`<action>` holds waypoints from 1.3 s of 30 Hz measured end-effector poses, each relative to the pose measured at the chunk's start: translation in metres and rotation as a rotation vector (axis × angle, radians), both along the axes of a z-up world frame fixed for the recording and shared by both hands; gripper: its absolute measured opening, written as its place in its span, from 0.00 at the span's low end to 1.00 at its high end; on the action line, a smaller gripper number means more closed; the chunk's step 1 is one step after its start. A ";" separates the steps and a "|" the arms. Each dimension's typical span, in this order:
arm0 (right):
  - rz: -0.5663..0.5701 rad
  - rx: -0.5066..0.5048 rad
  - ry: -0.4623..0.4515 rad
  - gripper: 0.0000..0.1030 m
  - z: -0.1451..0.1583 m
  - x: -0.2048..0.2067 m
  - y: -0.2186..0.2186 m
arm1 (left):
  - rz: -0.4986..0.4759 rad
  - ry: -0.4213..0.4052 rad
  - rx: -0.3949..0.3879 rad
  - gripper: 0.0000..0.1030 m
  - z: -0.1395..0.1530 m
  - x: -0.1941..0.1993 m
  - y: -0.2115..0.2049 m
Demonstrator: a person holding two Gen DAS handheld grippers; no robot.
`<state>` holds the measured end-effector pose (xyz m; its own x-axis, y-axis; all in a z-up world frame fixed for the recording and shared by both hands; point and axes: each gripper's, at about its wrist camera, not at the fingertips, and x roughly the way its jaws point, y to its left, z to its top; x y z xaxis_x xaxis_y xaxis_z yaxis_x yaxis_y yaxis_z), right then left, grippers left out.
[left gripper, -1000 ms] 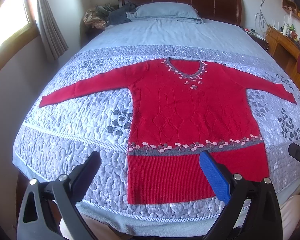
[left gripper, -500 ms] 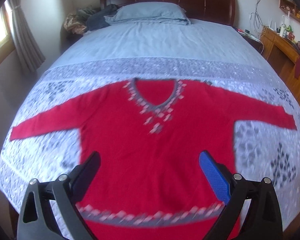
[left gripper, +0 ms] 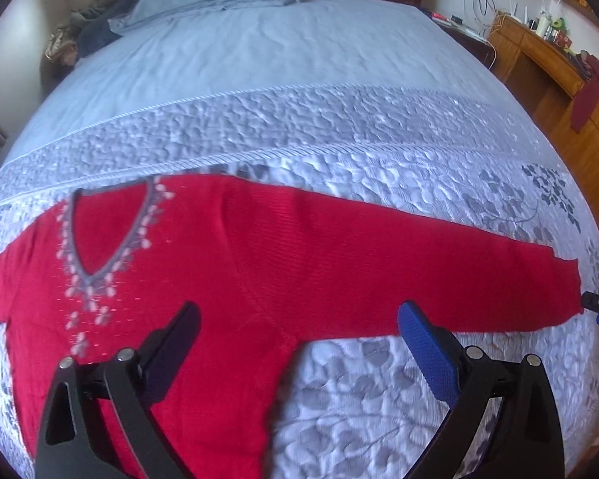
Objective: Fold small clothes
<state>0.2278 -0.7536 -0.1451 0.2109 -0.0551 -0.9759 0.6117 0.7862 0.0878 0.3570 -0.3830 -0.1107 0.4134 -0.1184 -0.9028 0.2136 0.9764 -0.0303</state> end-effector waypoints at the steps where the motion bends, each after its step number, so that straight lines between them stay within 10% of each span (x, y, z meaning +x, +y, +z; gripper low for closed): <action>1: -0.008 0.029 0.001 0.79 -0.009 0.002 -0.008 | 0.000 0.003 0.001 0.96 -0.005 0.001 -0.004; 2: -0.020 0.051 0.009 0.63 -0.017 0.004 -0.015 | -0.001 0.006 0.004 0.96 -0.009 0.003 -0.005; 7: -0.075 0.125 -0.047 0.57 -0.027 -0.001 -0.033 | -0.002 -0.001 0.052 0.96 -0.027 0.013 -0.004; 11: -0.072 0.180 -0.125 0.08 -0.015 -0.006 -0.038 | 0.032 0.005 0.043 0.96 -0.027 0.018 0.020; 16: 0.005 0.133 -0.212 0.08 0.028 -0.002 -0.006 | 0.060 -0.028 0.052 0.96 -0.013 0.013 0.073; 24: 0.336 0.073 -0.244 0.08 0.078 0.056 0.160 | 0.178 -0.009 0.112 0.96 -0.008 0.019 0.183; 39: 0.683 0.166 -0.128 0.17 0.020 0.166 0.459 | 0.260 0.025 0.046 0.96 -0.007 0.017 0.319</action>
